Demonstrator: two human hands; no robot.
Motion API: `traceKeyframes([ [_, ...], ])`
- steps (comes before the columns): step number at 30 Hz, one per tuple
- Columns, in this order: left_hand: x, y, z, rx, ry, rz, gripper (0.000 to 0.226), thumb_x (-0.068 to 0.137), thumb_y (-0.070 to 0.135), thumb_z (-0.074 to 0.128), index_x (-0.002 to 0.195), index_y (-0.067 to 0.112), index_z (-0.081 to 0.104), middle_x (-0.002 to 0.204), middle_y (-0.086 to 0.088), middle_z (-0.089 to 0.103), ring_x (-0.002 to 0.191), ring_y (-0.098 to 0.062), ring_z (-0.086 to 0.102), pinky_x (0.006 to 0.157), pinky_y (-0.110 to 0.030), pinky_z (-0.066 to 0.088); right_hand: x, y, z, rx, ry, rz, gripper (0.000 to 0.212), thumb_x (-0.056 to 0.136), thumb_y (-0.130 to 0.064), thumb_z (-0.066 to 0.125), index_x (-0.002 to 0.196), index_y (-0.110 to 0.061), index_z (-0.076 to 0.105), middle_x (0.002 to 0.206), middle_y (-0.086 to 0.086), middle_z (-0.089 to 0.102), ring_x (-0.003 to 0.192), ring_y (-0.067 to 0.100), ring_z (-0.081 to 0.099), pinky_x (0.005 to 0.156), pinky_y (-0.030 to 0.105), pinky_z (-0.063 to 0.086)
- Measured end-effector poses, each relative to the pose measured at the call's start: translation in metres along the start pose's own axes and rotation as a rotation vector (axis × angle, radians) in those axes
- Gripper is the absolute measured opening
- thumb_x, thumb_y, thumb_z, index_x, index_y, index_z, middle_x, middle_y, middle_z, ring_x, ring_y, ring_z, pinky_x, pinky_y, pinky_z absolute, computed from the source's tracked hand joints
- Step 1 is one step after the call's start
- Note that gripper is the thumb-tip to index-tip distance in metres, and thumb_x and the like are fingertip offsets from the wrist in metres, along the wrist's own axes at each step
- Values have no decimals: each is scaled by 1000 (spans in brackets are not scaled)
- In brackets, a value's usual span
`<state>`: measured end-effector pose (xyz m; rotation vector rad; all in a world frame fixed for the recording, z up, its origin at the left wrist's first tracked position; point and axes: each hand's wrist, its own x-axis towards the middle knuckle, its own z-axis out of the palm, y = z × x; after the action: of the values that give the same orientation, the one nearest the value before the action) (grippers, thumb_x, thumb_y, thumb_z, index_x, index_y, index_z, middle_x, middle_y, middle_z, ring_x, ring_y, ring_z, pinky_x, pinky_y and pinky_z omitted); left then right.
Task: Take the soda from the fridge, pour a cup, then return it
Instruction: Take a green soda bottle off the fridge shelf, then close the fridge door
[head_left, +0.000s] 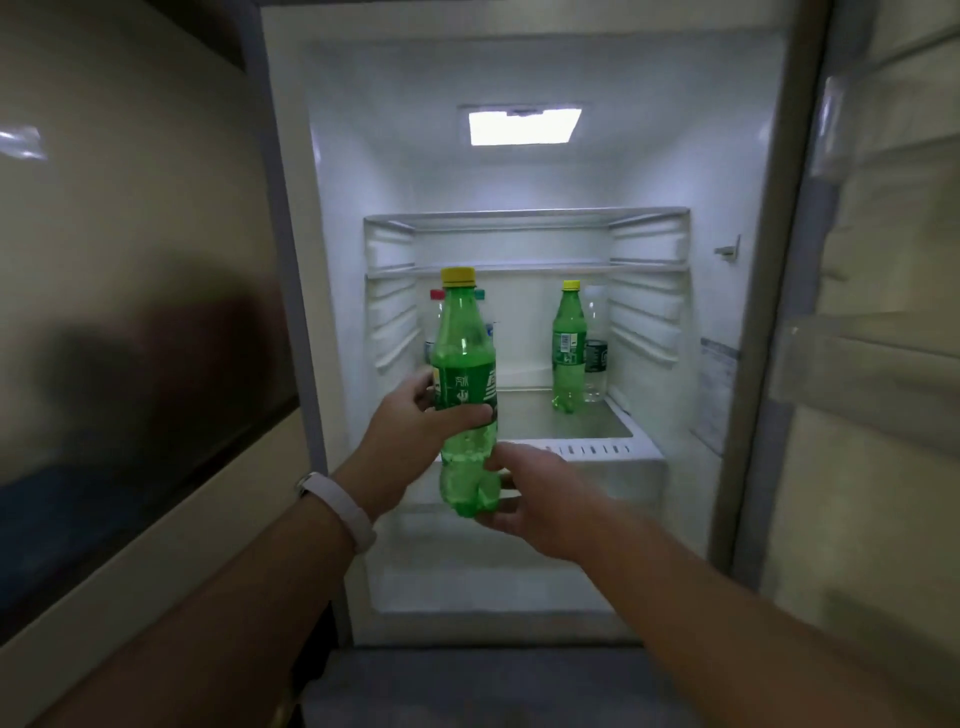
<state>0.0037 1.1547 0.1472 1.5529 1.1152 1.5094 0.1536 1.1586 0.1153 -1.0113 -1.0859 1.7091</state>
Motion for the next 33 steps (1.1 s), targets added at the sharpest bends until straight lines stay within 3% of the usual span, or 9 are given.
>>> traceKeyframes([
  [5,-55,11,1,-117,-106,-31,31,80,5,75,107,17,68,102,-4,75,99,-25,70,80,-34,57,-56,24,11,2,59,-22,35,87,-6,55,121,-11,58,117,18,64,99,34,65,68,36,58],
  [10,-113,20,2,-148,-216,-2,41,78,2,76,114,19,66,112,-5,73,106,-24,68,88,-41,55,-125,50,19,37,102,-46,31,87,-5,54,116,-8,63,103,16,68,93,31,66,79,39,58],
  [17,-186,54,18,-179,-332,-3,43,76,2,78,111,25,67,109,-1,73,103,-17,69,84,-34,56,-224,72,27,52,201,-87,31,89,-2,48,115,-4,63,93,14,67,85,27,66,79,41,58],
  [19,-202,65,27,-187,-358,12,41,76,1,78,107,24,68,107,0,74,101,-15,69,79,-28,56,-248,75,25,46,230,-93,28,89,-3,46,110,-5,65,85,11,69,82,25,65,85,43,55],
  [21,-215,75,38,-203,-397,28,41,75,0,78,110,19,68,106,-1,74,99,-16,70,76,-26,56,-272,76,22,33,256,-100,26,89,-3,46,106,-7,66,74,7,72,80,23,66,82,40,57],
  [24,-233,88,59,-239,-462,46,42,76,2,78,113,19,68,105,0,75,97,-16,71,76,-28,56,-306,77,12,55,320,-120,28,89,-5,48,111,-6,65,78,8,73,79,22,68,69,33,57],
  [28,-261,103,97,-272,-534,66,40,76,4,79,111,20,68,104,-1,75,98,-18,71,84,-36,58,-351,78,-8,80,429,-140,38,86,-5,50,122,0,62,90,13,68,77,24,65,67,31,55],
  [33,-296,126,154,-271,-610,111,40,73,14,82,109,25,69,104,1,75,97,-18,71,89,-44,57,-421,78,-44,125,474,-223,29,88,-1,46,109,1,66,80,13,67,71,25,64,71,34,55],
])
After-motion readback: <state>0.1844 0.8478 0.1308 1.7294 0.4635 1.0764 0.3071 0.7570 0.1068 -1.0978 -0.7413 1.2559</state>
